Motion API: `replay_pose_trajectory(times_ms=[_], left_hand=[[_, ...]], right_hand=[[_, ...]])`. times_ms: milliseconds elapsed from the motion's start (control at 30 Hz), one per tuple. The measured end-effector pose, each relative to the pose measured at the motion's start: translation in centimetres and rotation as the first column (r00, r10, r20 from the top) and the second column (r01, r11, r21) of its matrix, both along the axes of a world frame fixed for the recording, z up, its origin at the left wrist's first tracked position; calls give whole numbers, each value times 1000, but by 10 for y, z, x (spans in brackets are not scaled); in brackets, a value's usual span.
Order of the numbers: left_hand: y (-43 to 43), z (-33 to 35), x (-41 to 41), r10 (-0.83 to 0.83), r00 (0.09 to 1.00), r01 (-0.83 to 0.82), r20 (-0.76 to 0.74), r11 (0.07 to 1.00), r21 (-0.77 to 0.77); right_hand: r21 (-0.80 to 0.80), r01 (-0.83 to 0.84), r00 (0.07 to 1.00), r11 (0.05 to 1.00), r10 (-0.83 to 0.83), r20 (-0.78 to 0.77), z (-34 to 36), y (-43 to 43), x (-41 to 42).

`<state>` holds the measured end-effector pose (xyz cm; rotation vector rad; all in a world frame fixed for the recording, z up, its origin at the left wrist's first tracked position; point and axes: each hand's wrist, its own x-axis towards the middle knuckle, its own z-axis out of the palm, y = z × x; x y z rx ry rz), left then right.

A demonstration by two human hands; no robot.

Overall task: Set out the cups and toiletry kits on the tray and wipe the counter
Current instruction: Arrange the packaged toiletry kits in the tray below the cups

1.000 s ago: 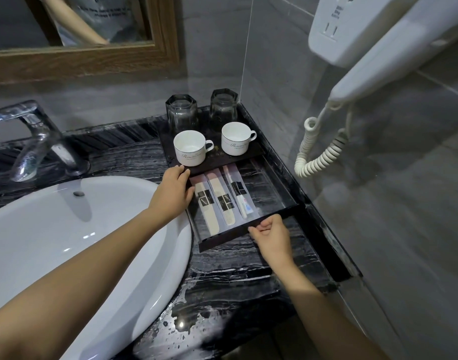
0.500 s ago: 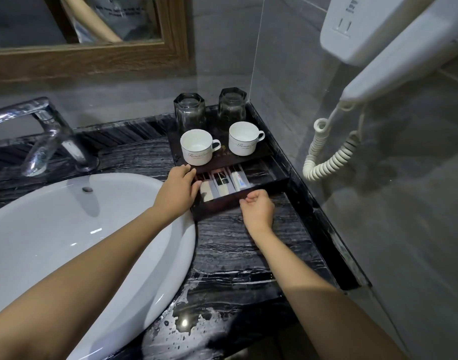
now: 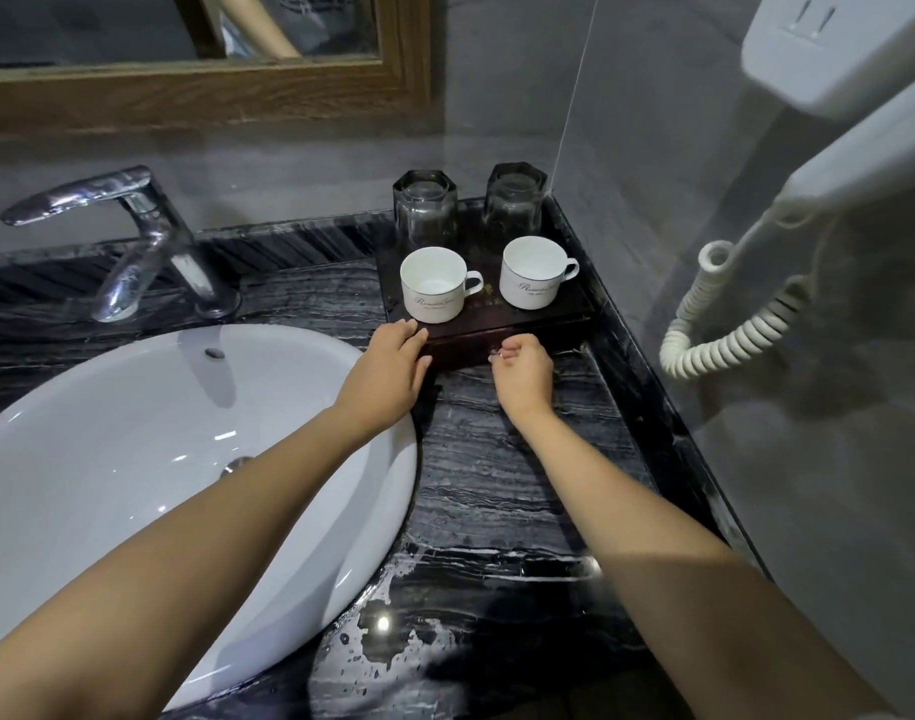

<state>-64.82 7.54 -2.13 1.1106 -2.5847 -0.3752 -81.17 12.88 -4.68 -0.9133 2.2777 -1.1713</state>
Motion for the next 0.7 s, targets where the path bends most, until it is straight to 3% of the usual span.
replay_pose_trajectory(times_ms=[333,700], left_hand=[[7,-9,-1,26,1000,-26,0,1000,-16],[23,-6,42,26,982,-37,188,998,55]], right_hand=[[77,-162,975,984,171,-142,2,5,-1],[358,-200,926,912,295,-236,20,20,36]])
